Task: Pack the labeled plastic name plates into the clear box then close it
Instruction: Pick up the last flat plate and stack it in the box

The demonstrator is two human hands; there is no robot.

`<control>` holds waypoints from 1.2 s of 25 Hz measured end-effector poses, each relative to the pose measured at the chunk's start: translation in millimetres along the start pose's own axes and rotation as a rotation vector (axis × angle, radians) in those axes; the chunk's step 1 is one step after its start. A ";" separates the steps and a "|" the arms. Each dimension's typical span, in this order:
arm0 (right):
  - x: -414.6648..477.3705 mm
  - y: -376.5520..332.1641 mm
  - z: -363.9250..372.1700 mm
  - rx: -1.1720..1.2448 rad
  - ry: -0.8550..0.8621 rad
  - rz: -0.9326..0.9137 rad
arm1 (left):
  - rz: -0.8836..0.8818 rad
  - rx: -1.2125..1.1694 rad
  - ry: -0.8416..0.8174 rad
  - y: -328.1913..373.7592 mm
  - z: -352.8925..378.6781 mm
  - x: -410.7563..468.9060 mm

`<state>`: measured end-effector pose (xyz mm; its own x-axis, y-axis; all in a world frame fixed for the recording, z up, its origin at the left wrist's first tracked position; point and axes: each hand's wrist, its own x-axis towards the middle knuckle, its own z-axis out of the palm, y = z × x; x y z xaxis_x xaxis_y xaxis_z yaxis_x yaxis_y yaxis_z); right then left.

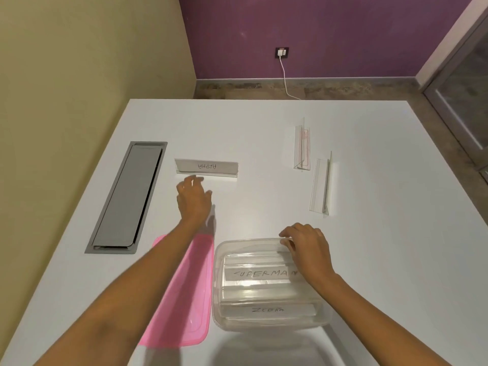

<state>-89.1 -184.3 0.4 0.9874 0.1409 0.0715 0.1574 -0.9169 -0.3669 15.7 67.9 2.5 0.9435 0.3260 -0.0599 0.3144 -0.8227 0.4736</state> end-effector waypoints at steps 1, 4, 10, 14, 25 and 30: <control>0.4 0.7 -1.9 0.013 -0.017 -0.004 | -0.010 0.026 -0.018 3.6 2.9 15.0; 4.2 2.6 -9.0 0.017 -0.055 0.002 | -0.015 0.095 -0.074 14.5 15.4 54.2; 14.2 7.6 -17.0 0.073 -0.217 0.048 | 0.180 0.328 -0.079 20.8 38.5 102.9; 13.3 12.1 -12.2 0.132 -0.101 -0.019 | 0.231 0.519 -0.076 29.8 50.3 113.0; 15.4 6.5 -17.0 0.166 -0.135 0.091 | 0.321 0.547 -0.013 33.2 40.4 105.1; 14.1 10.4 -26.2 0.261 -0.358 0.306 | 0.288 0.197 0.079 50.8 10.8 76.5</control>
<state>-73.9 -201.6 21.9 0.9244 0.0420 -0.3791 -0.1854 -0.8191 -0.5428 105.0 46.0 12.4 0.9877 0.0966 0.1229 0.0586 -0.9577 0.2818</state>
